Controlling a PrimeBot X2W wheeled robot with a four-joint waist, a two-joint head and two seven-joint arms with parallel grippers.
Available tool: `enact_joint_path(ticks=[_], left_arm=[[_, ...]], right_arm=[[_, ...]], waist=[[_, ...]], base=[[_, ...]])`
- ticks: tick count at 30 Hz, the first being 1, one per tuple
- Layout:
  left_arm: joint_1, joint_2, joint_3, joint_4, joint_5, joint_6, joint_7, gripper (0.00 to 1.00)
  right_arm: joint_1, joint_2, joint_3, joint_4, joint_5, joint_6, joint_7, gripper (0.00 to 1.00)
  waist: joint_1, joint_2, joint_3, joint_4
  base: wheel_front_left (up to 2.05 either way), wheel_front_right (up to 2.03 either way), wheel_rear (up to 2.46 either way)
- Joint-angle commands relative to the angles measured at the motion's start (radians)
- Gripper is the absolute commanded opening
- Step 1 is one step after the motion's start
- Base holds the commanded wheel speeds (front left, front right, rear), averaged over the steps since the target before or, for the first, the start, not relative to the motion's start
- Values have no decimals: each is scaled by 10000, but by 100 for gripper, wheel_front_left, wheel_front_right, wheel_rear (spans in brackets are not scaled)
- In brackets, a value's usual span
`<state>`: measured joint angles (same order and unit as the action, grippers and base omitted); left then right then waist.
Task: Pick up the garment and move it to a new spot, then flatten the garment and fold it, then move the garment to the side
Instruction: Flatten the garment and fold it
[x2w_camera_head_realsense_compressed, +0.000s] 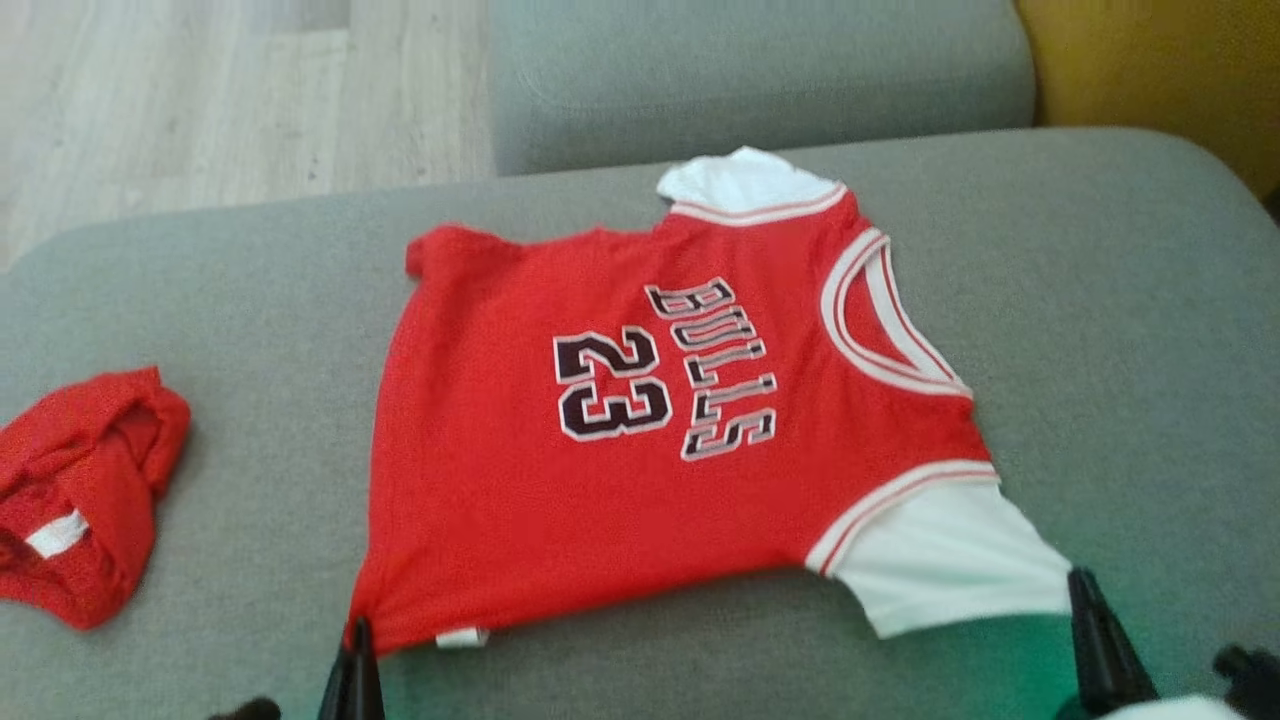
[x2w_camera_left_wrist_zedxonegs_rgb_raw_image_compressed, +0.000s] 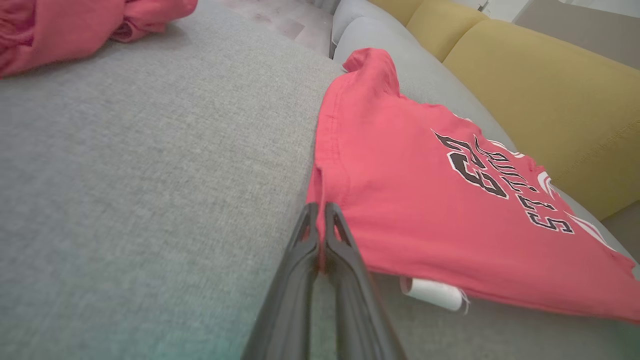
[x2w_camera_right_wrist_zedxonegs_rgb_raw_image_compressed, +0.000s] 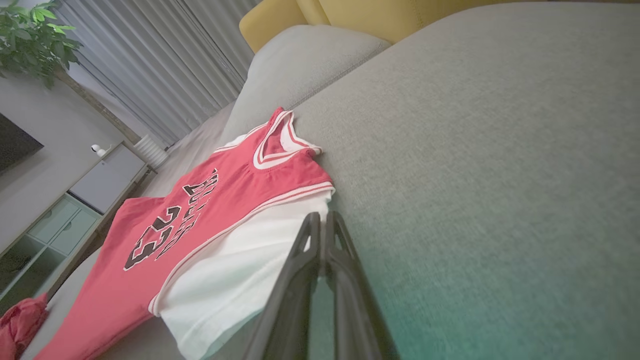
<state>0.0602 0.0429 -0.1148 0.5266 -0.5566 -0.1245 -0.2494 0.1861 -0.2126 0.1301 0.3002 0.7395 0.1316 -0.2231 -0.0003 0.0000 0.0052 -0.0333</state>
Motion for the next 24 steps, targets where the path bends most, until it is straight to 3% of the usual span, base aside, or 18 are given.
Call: enact_joint_path(ticks=[1,6,10,16,24], left_arm=[[-137,76,263,-369,-74,-36,-123,0],[171,75,182,-790,-30,-42,-123,0],[-92,75,79,-1045,111,-46,-123,0],[-1424,75,-199,-920,224,5,-124,0],[-3431,74,-674,63,175,394,-124,0]], right_arm=[[-12,-221,86,-401,74,-9,21,0],[494,-84,-93,-1055,130,-9,195,0],[35,163,-282,-1500,195,-9,317,0],[-1819,461,-726,-1487,80,-9,685,0],[-4525,683,-1175,-66,-752,-9,1364,0]], waist=[[3,0,-72,56],[3,0,-85,113],[3,0,97,141],[3,0,729,374],[3,0,1665,814]], base=[[0,0,0],[0,0,0],[0,0,0],[0,0,0],[0,0,0]])
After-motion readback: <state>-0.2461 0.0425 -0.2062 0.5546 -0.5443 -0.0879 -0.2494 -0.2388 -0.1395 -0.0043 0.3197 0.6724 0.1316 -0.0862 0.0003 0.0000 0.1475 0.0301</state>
